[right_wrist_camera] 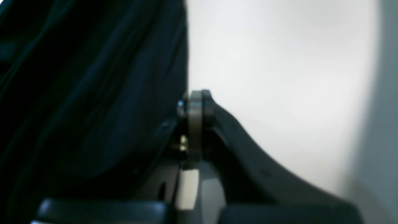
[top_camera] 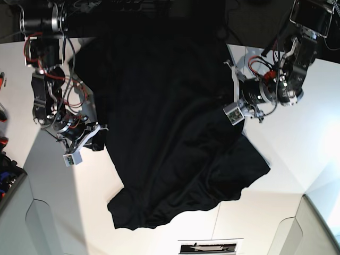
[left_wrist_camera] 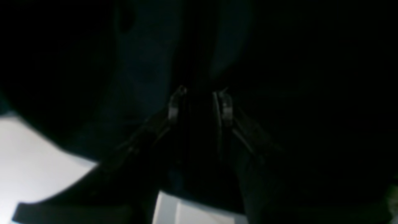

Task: Layout the t-shirt on the table in an organized manner, then fold the t-shirt properly
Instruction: 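Regrasp the shirt edges with both grippers and spread them apart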

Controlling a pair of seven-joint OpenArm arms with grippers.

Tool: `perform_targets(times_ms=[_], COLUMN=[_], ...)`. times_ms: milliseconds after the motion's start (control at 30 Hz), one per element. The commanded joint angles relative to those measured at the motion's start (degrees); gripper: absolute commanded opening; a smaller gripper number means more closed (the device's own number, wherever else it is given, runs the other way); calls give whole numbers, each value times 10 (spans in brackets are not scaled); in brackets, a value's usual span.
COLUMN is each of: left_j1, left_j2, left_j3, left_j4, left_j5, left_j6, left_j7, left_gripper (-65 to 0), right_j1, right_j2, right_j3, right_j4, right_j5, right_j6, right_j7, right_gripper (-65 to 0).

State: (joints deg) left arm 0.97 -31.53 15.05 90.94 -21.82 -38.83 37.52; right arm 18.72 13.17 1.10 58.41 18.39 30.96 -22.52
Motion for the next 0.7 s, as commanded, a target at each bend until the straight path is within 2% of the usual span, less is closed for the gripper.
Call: perform_targets(times_ms=[0,233,400,467,567,667], left_j1=[-27,-150,-218,-224,-225,-218], left_j2=[-12,-12,-14,-22,-33,-37], left_j3=[-5,-5,-5,-5,-5,-5], left_j4=[-6,-144,-219,-216,-183,-134], left_j5=[4,25,14,-20,-117,-185], left_j6=[7,7,7,6,-3,-12], left_j7=[-14,-68,-70,-49,17,64], left_gripper=[-478,-478,-478,-478,-478,-478], right_j1=[-16,-111,-89,-63,-16,30], right_j2=[3,0,-11,-30,-66,-97], right_j3=[0,0,3,5,5,5], right_j4=[25,189,238,231,200,143], right_j5=[-3,27,24,14,-11,-50], right_j6=[3,3,-12,-12,-12,-12], right_j7=[-28,-31,-30,-30,-29,-3], right_gripper=[-650,-650,-650,-650,-650,-650])
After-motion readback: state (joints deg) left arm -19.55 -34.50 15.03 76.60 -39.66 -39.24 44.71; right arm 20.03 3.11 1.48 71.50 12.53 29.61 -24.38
